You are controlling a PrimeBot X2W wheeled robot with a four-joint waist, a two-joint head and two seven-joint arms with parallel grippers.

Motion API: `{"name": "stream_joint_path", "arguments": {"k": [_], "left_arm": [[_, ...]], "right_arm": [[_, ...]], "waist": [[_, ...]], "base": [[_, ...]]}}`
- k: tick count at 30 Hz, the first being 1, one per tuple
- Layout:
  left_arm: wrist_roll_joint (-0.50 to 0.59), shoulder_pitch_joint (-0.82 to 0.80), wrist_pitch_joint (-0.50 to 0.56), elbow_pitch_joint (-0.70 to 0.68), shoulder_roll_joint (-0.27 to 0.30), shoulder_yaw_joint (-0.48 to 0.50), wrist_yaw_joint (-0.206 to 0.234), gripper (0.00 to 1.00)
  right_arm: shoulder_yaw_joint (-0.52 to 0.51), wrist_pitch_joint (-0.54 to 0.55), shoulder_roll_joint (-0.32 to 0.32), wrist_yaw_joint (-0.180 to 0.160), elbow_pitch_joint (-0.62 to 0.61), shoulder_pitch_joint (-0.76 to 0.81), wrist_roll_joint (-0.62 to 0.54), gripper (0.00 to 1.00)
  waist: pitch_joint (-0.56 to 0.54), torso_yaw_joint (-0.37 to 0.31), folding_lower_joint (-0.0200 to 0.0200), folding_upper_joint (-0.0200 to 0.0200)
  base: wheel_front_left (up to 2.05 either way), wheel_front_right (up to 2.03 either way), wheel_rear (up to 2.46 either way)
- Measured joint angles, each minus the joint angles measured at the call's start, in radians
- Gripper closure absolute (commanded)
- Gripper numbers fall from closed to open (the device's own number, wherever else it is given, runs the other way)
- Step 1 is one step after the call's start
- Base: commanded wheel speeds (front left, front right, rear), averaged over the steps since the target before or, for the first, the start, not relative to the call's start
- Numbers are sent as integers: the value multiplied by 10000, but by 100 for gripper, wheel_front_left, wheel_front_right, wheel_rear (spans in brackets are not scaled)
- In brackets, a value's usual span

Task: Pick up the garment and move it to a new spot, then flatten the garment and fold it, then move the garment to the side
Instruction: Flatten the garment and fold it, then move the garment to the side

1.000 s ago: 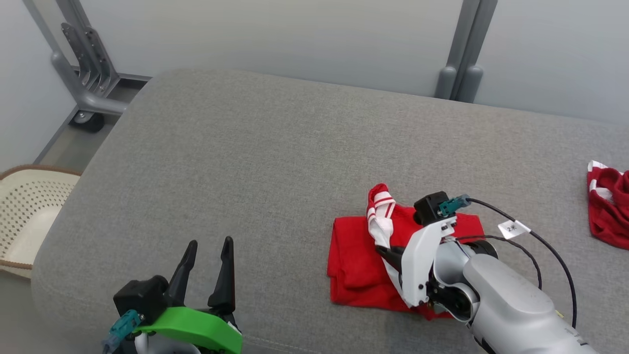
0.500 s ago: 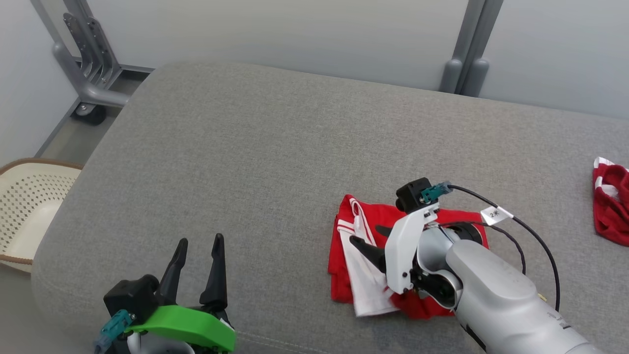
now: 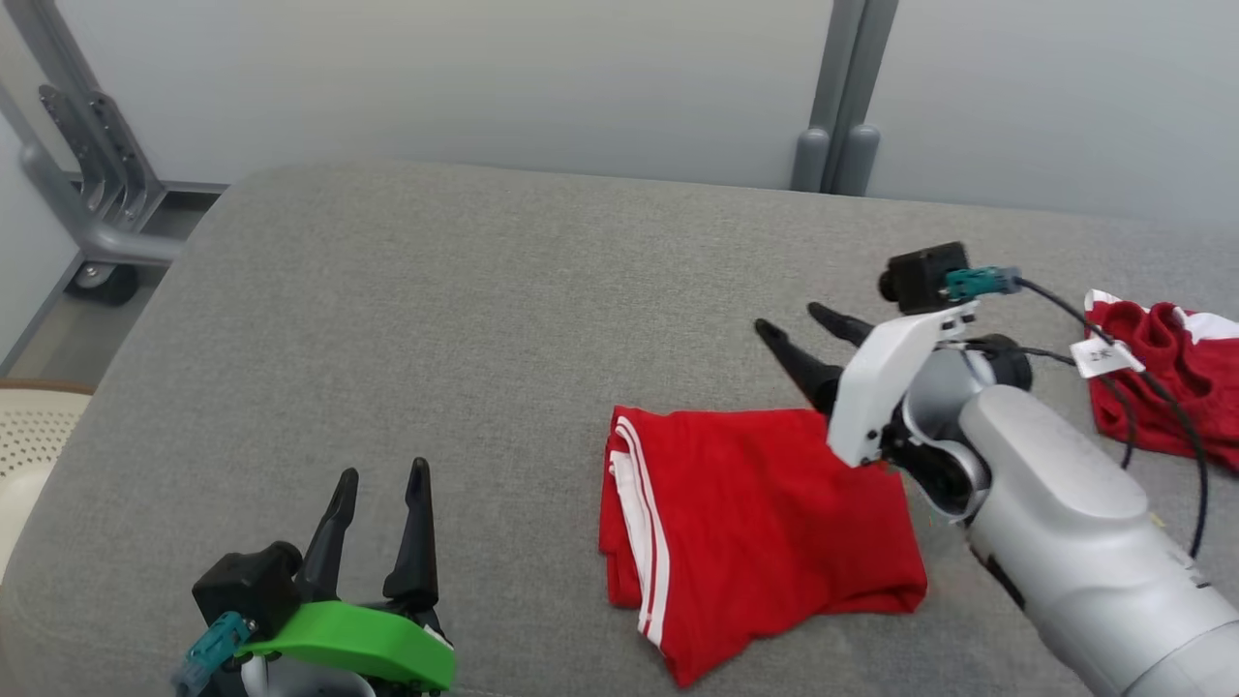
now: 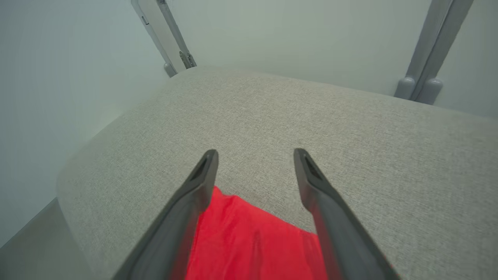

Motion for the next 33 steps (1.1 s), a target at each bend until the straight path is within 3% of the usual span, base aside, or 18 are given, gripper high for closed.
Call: {"name": "stream_joint_path", "arguments": {"k": [10,16,33], "left_arm": [[102,218,21,-96,0,-79,2,0],[174,218,107,-207,0,-228,36,0],[351,136,357,-393,0,-424,38,0]], "right_arm": [[-658,-198,-1032,-2,575,1287,721,0],[-844,-232,-913,-2,767,2282,1333,0],[-1375,-539,-813,0,1116,2412,2008,0]], "waist": [[-87,-683,0,0],[125,-777,0,0],[821,-297,0,0]], "base": [[0,0,0],[0,0,0],[0,0,0]]}}
